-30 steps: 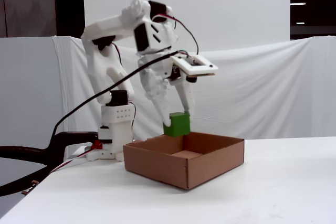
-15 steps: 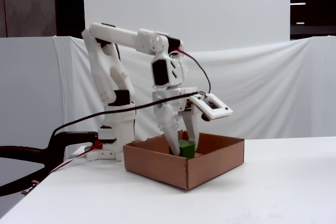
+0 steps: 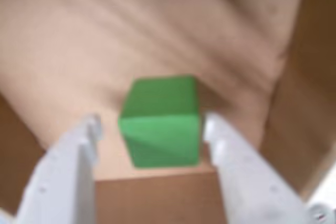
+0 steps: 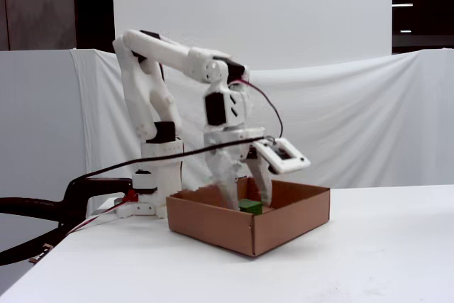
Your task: Grasp a green cube and put it in a box.
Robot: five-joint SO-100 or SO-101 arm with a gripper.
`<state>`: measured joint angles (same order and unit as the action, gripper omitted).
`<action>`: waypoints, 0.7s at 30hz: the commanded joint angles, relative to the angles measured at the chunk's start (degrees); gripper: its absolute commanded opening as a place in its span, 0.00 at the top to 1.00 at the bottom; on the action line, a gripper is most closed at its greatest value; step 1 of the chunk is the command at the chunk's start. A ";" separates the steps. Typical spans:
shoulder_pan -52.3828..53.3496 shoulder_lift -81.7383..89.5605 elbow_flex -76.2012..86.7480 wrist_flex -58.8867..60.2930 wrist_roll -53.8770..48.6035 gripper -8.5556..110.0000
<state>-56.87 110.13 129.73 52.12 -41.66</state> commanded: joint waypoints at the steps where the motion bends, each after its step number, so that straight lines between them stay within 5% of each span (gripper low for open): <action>1: 1.76 0.79 -8.09 7.29 0.18 0.64; 8: 7.82 5.10 -16.26 11.60 0.18 0.65; 12: 21.45 11.43 -22.50 12.30 -2.29 0.70; 21: 38.14 24.43 -10.20 8.44 -14.15 0.71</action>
<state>-21.53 130.08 117.69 61.44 -52.12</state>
